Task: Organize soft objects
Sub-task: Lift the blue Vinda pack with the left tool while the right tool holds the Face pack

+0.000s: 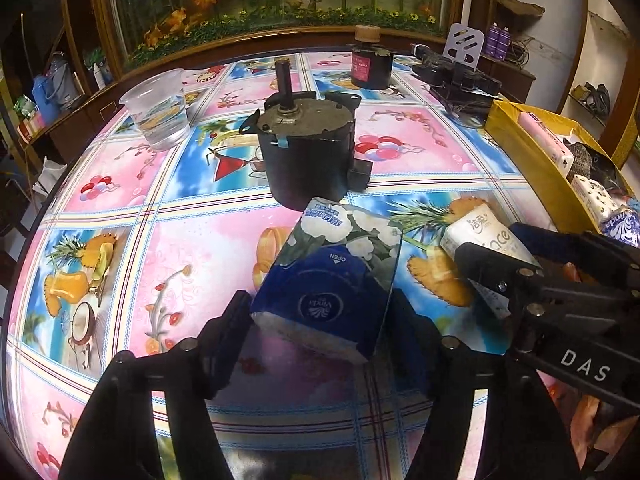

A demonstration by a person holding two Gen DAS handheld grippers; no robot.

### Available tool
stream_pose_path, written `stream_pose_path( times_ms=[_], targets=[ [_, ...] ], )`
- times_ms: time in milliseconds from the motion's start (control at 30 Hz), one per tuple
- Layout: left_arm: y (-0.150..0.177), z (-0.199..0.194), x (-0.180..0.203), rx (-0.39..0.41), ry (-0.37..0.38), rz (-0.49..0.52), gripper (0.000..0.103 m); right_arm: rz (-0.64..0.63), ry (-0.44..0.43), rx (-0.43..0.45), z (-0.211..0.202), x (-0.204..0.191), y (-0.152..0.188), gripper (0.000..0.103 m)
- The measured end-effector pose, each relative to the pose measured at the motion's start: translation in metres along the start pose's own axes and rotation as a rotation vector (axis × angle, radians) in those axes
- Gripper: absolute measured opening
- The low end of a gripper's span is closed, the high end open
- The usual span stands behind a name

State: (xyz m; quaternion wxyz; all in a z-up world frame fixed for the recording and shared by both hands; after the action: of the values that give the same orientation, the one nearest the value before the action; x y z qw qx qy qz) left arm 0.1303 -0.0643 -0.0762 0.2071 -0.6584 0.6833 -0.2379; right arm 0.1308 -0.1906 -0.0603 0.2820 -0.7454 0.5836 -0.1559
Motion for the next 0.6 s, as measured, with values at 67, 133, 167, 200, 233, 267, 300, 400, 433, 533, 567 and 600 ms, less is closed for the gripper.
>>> stream_pose_path(
  times_ms=[67,133,167,200,233,267,300,400,433,533,567,600],
  targets=[
    [0.0,0.001,-0.003,-0.005,-0.007,-0.01,0.078,0.004,0.005,0.0,0.001,0.002,0.0,0.078],
    [0.0,0.002,-0.005,-0.011,-0.006,-0.016,0.078,0.011,0.002,0.007,0.0,0.004,-0.001,0.078],
    [0.0,0.002,-0.006,-0.011,-0.009,-0.019,0.078,0.014,0.001,0.01,0.0,0.005,-0.001,0.078],
    [-0.001,0.002,-0.007,-0.011,-0.013,-0.021,0.078,0.017,0.0,0.011,-0.001,0.006,-0.001,0.078],
    [-0.001,0.002,-0.008,-0.01,-0.02,-0.025,0.078,0.019,0.004,0.009,-0.001,0.006,0.0,0.075],
    [-0.001,0.002,-0.011,-0.008,-0.027,-0.031,0.078,0.017,0.01,0.007,-0.002,0.007,0.0,0.065],
    [-0.002,0.002,-0.012,-0.008,-0.029,-0.036,0.076,0.007,0.012,0.006,-0.002,0.006,0.0,0.053],
    [-0.003,0.001,-0.017,-0.004,-0.035,-0.054,0.07,-0.02,0.026,-0.005,-0.003,0.003,0.002,0.05],
    [-0.004,0.002,-0.017,-0.003,-0.036,-0.055,0.07,-0.03,0.029,-0.007,-0.003,0.002,0.003,0.05],
    [-0.004,0.001,-0.017,0.004,-0.042,-0.05,0.07,-0.044,0.04,-0.004,-0.002,0.001,0.004,0.051],
    [-0.004,0.001,-0.017,0.007,-0.044,-0.048,0.07,-0.048,0.042,-0.001,-0.002,0.001,0.004,0.051],
    [-0.004,0.002,-0.017,0.009,-0.045,-0.048,0.07,-0.051,0.044,0.0,-0.002,0.001,0.004,0.051]
  ],
)
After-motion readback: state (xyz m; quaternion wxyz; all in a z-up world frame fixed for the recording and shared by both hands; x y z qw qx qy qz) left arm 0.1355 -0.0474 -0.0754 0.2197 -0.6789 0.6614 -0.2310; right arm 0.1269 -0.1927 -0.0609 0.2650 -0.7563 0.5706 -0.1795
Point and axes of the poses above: each gripper's, at about its wrist camera, not at the fingertips, and z roughly the way its jaws point, x to its right, y to its underside, the point moved 10 cm from there along z, roughly the way its jaws point, and after that the axes turned 4 degrees about -z, right-handed, at the moved point
